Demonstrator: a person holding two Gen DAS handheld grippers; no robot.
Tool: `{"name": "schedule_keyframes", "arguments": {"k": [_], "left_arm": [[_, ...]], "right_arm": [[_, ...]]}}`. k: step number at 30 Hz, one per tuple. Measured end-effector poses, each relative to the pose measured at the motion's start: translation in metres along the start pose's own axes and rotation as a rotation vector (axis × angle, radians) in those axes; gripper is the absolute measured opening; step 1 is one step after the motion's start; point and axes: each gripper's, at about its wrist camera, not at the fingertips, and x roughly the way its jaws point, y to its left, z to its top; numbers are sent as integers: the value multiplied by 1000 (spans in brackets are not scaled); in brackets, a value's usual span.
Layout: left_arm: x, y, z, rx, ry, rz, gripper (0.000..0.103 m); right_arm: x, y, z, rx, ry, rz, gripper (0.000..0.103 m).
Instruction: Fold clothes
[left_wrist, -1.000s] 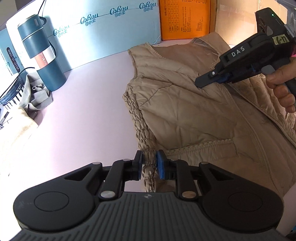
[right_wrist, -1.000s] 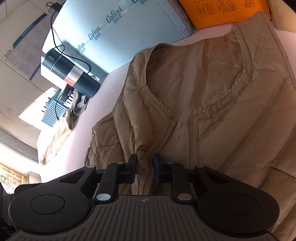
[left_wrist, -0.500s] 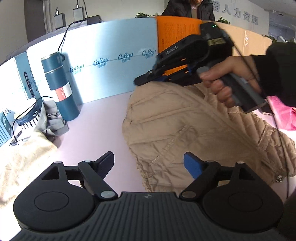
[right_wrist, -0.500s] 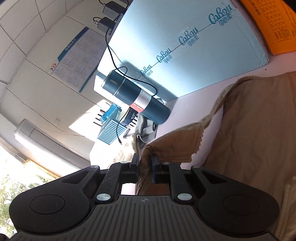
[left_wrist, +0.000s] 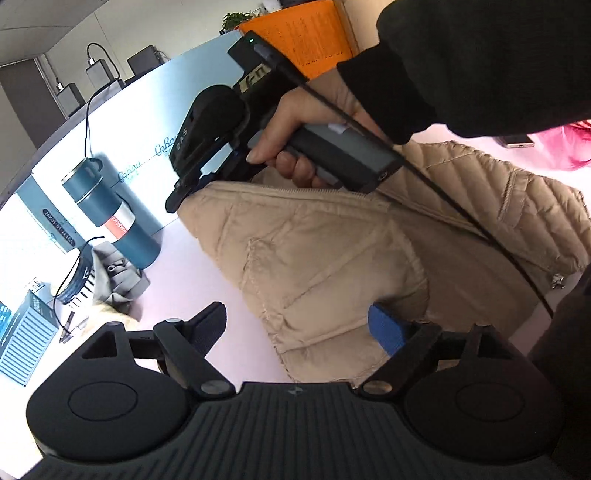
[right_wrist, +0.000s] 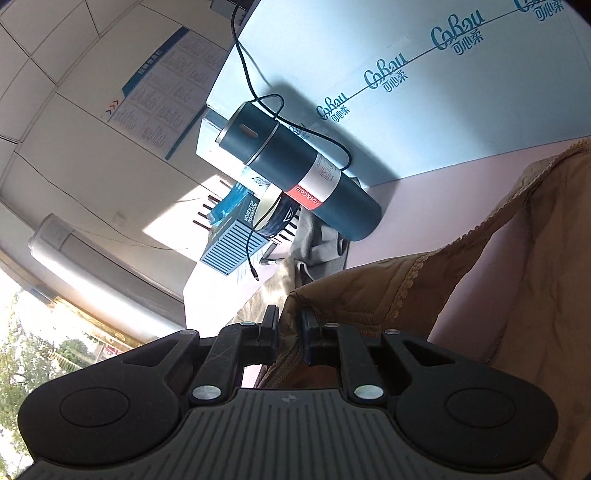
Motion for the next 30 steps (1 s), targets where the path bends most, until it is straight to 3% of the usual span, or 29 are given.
{"name": "schedule_keyframes", "arguments": {"k": [2,4,6,8,13,15,18,20,24,25,26,27,28,30], "left_arm": [[-6,2,-1,-6,-19,-47,80],[-22,3,0,6,-110,-96,80],[-27,4,1,6,-142,-95,80],[-17,5,0,-9,-98,-115,80],[24,-12,-6,61,80,-21,80],[21,-19,-6,98,70,-58,74],[6,-28,-6,128,9,-123,75],[13,-33,-8,136,8,-68,79],[33,-36,-12,194,31,187,77],[33,-30,-14,170,19,192,72],[32,-23,-16,143,8,192,53],[34,-14,-18,98,18,188,26],[37,-6,-21,64,43,198,13],[39,10,-28,-1,60,226,7]], "right_arm": [[-2,-2,0,8,-6,-7,12],[-5,-3,0,11,-18,-17,12],[-7,-5,2,15,-27,-25,12],[-7,-8,3,26,-36,-30,12],[-6,-5,4,42,-54,-21,12],[-7,-4,5,39,-55,-24,12],[-9,-6,6,54,-67,-30,12],[-10,-9,7,79,-81,-37,12],[-11,-9,5,111,-87,-36,12],[-11,-8,5,104,-82,-37,12],[-13,-6,4,88,-75,-42,12],[-15,-6,3,72,-69,-48,12],[-18,-6,1,59,-64,-53,12],[-27,-8,-3,45,-54,-69,15]]}}
